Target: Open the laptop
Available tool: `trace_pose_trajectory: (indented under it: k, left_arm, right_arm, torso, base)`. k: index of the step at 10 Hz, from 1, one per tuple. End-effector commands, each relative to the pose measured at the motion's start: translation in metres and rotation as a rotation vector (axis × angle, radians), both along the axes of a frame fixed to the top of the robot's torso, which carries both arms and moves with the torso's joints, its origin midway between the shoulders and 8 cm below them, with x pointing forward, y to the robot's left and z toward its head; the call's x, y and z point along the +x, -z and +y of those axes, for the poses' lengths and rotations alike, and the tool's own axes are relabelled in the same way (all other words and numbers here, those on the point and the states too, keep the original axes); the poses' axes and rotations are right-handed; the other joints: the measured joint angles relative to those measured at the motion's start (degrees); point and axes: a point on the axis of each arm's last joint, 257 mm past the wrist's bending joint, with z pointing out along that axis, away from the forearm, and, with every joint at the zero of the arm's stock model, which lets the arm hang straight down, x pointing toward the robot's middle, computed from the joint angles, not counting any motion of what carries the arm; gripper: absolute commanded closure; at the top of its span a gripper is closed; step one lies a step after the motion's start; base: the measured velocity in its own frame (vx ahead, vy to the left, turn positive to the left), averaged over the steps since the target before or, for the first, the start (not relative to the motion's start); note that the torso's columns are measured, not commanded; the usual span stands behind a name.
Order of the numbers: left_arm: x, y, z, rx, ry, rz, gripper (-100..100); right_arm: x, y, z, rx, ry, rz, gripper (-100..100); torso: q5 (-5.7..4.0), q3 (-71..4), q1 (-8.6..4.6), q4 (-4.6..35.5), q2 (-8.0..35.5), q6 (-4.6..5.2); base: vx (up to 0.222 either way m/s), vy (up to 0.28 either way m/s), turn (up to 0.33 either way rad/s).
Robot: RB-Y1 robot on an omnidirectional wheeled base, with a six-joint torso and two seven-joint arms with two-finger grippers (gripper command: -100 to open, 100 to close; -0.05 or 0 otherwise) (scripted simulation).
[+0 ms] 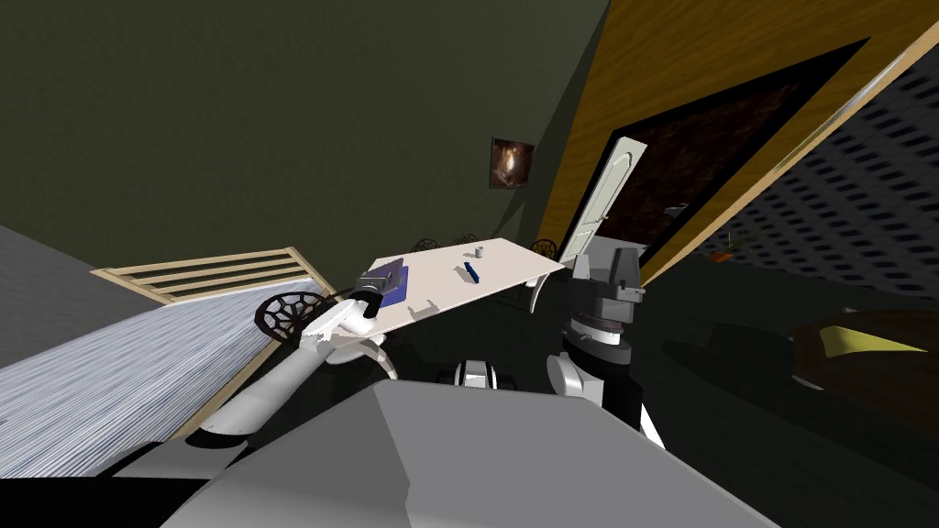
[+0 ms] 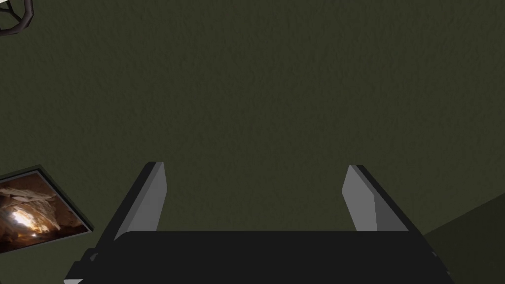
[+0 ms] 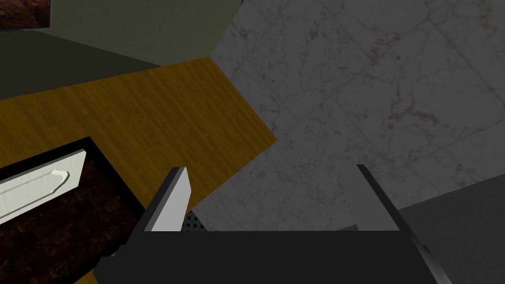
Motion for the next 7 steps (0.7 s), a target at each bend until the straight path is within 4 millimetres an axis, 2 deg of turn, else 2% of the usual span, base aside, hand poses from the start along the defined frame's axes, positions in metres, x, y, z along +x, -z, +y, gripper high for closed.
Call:
trace_pose_trajectory:
  k: [1,2,7]
  left_arm:
    - [0.0015,-0.0053,0.0033,0.0,0.001,-0.001,-100]
    - [0.0017,-0.0058,0.0036,0.001,0.001,0.0,0]
    - [0.0017,-0.0058,0.0036,0.001,0.001,0.0,0]
  right_arm:
    - [0.0,0.0,0.0,0.0,0.0,0.0,0]
    - [0.0,0.0,0.0,0.0,0.0,0.0,0]
    - [0.0,0.0,0.0,0.0,0.0,0.0,0]
  torso:
    - [0.0,0.01,-0.01,0.01,0.01,0.0]
    - [0.02,0.0,0.07,0.0,0.0,0.0]
    - [-0.01,0.01,-0.01,0.01,0.02,0.0]
  base:
    - [-0.006,-0.022,0.001]
    - [0.0,0.0,0.0]
    - [0.0,0.0,0.0]
